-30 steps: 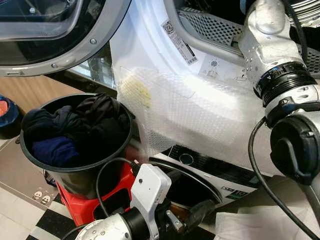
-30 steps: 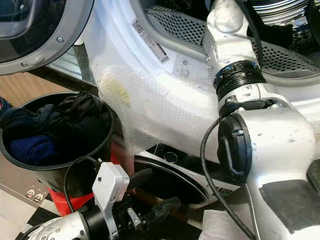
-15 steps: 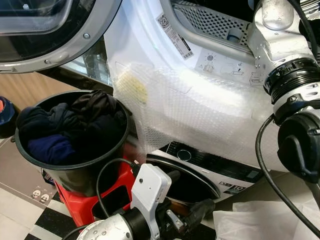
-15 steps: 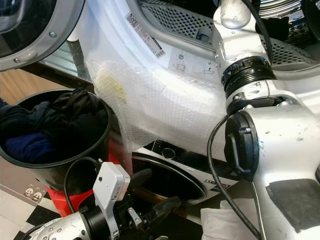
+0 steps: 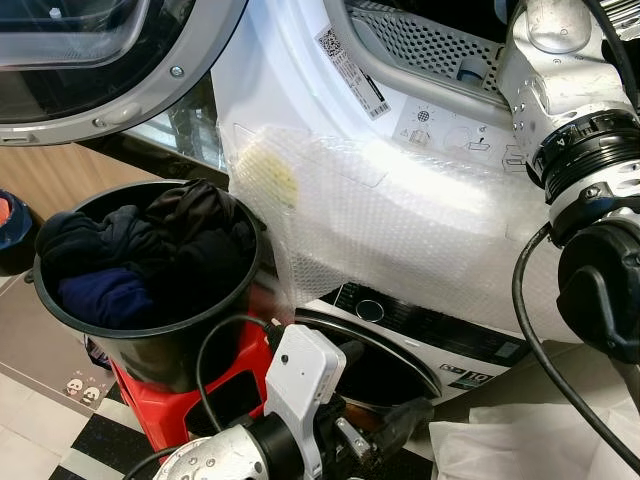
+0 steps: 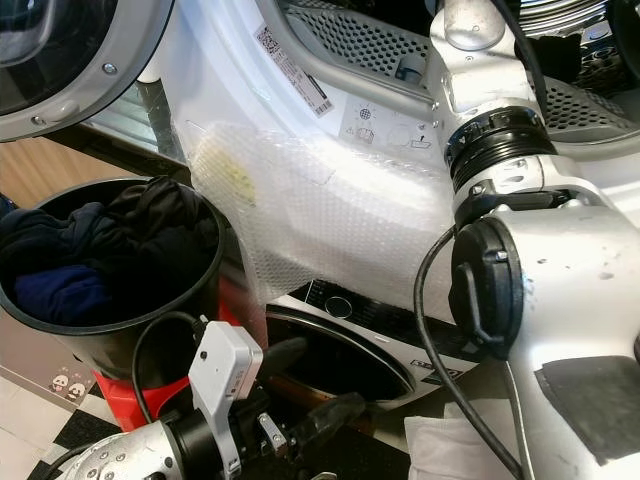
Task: Clothes washing
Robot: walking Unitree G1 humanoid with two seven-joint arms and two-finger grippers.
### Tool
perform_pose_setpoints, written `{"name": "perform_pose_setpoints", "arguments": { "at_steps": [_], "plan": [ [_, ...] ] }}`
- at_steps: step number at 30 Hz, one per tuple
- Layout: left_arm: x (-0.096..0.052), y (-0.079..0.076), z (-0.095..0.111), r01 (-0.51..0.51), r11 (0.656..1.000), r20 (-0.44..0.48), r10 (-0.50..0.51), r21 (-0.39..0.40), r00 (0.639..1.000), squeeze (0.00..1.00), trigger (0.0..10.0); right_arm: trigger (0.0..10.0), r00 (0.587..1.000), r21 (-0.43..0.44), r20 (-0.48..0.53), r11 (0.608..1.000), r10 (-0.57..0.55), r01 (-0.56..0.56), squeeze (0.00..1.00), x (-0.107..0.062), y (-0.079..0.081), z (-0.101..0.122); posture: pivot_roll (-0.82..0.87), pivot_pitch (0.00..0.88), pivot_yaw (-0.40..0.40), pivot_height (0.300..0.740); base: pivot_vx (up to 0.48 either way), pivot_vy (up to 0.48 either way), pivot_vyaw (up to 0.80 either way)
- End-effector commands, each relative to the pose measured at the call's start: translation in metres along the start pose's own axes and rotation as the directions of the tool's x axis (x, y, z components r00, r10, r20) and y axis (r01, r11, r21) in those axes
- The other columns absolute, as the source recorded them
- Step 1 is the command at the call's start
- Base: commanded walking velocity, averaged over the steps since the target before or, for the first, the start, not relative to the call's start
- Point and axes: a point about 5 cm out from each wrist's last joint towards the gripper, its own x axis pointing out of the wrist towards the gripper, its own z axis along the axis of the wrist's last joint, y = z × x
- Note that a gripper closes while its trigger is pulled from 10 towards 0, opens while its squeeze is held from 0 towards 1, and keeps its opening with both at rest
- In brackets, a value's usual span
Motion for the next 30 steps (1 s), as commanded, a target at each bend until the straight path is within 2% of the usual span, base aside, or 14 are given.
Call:
{"name": "perform_pose_setpoints", "arguments": {
  "at_steps": [1, 3, 6, 12, 16, 20, 21, 22, 23, 25, 26, 27, 28, 30],
  "plan": [
    [-0.001, -0.007, 0.001, 0.032, 0.999, -0.001, -0.032, -0.011, 0.999, 0.00, 10.0, 10.0, 1.000, -0.012, 0.005, 1.000, -0.009, 0.009, 1.00, 0.003, -0.011, 0.011, 0.11, 0.301, -0.177, 0.740, 0.000, 0.000, 0.00],
    [-0.001, -0.006, 0.001, 0.031, 0.999, 0.000, -0.031, -0.010, 1.000, 0.00, 10.0, 10.0, 1.000, -0.039, -0.002, 0.999, 0.000, 0.000, 1.00, 0.003, -0.013, 0.011, 0.11, 0.301, -0.177, 0.740, 0.000, 0.000, 0.00],
    [0.000, -0.005, 0.002, 0.033, 0.999, 0.001, -0.033, -0.009, 0.999, 0.00, 10.0, 10.0, 0.995, -0.231, -0.066, 0.968, 0.081, -0.094, 1.00, 0.004, -0.018, 0.006, 0.11, 0.289, -0.163, 0.740, 0.000, 0.000, 0.00],
    [0.002, -0.002, 0.003, 0.048, 0.999, 0.000, -0.048, -0.002, 0.999, 0.00, 10.0, 10.0, 0.988, -0.386, -0.112, 0.911, 0.108, -0.143, 1.00, 0.005, -0.039, 0.010, 0.09, 0.276, -0.137, 0.740, 0.000, 0.000, 0.00],
    [0.003, -0.001, 0.003, 0.058, 0.998, -0.003, -0.058, -0.003, 0.998, 0.00, 10.0, 10.0, 0.983, -0.368, -0.136, 0.915, 0.124, -0.166, 1.00, 0.005, -0.046, 0.009, 0.09, 0.271, -0.128, 0.740, 0.000, 0.000, 0.00],
    [0.003, 0.000, 0.004, 0.063, 0.998, -0.005, -0.063, 0.000, 0.998, 0.00, 10.0, 10.0, 0.983, -0.308, -0.136, 0.938, 0.125, -0.162, 1.00, 0.004, -0.058, 0.012, 0.09, 0.263, -0.116, 0.740, 0.000, 0.000, 0.00],
    [0.003, 0.001, 0.004, 0.065, 0.998, -0.006, -0.065, -0.001, 0.998, 0.00, 10.0, 10.0, 0.984, -0.205, -0.123, 0.967, 0.131, -0.154, 0.00, 0.004, -0.066, 0.016, 0.09, 0.258, -0.110, 0.740, 0.000, 0.000, 0.00],
    [0.003, 0.001, 0.004, 0.065, 0.998, -0.006, -0.065, -0.001, 0.998, 0.00, 10.0, 10.0, 0.984, -0.205, -0.123, 0.967, 0.131, -0.154, 0.00, 0.004, -0.066, 0.016, 0.09, 0.258, -0.110, 0.740, 0.000, 0.000, 0.00],
    [0.003, 0.001, 0.004, 0.066, 0.998, -0.005, -0.066, -0.003, 0.998, 0.00, 10.0, 10.0, 0.983, -0.139, -0.117, 0.978, 0.140, -0.156, 0.00, 0.004, -0.068, 0.017, 0.09, 0.257, -0.109, 0.740, 0.000, 0.000, 0.00],
    [0.004, 0.002, 0.004, 0.074, 0.997, -0.006, -0.074, -0.006, 0.997, 0.00, 10.0, 10.0, 0.990, 0.105, -0.078, 0.988, 0.119, -0.111, 0.00, 0.004, -0.076, 0.024, 0.08, 0.249, -0.103, 0.740, 0.000, 0.000, 0.00],
    [0.004, 0.002, 0.004, 0.074, 0.997, -0.006, -0.074, -0.006, 0.997, 0.00, 10.0, 10.0, 0.990, 0.105, -0.078, 0.988, 0.119, -0.111, 0.00, 0.004, -0.076, 0.024, 0.08, 0.249, -0.103, 0.740, 0.000, 0.000, 0.00],
    [0.005, 0.002, 0.005, 0.080, 0.997, -0.004, -0.080, -0.008, 0.997, 0.00, 10.0, 10.0, 0.995, 0.248, -0.056, 0.966, 0.086, -0.070, 0.00, 0.005, -0.081, 0.027, 0.07, 0.247, -0.100, 0.740, 0.000, 0.000, 0.00],
    [0.005, 0.002, 0.005, 0.084, 0.996, -0.003, -0.084, -0.010, 0.996, 0.00, 10.0, 10.0, 0.997, 0.327, -0.052, 0.944, 0.064, -0.044, 0.00, 0.004, -0.084, 0.028, 0.07, 0.244, -0.098, 0.740, 0.000, 0.000, 0.00],
    [0.007, 0.002, 0.005, 0.092, 0.996, -0.002, -0.092, -0.012, 0.996, 0.00, 10.0, 10.0, 0.998, 0.419, -0.049, 0.908, 0.025, -0.002, 0.00, 0.004, -0.092, 0.028, 0.06, 0.240, -0.095, 0.740, 0.000, 0.000, 0.00]
  ]
}}
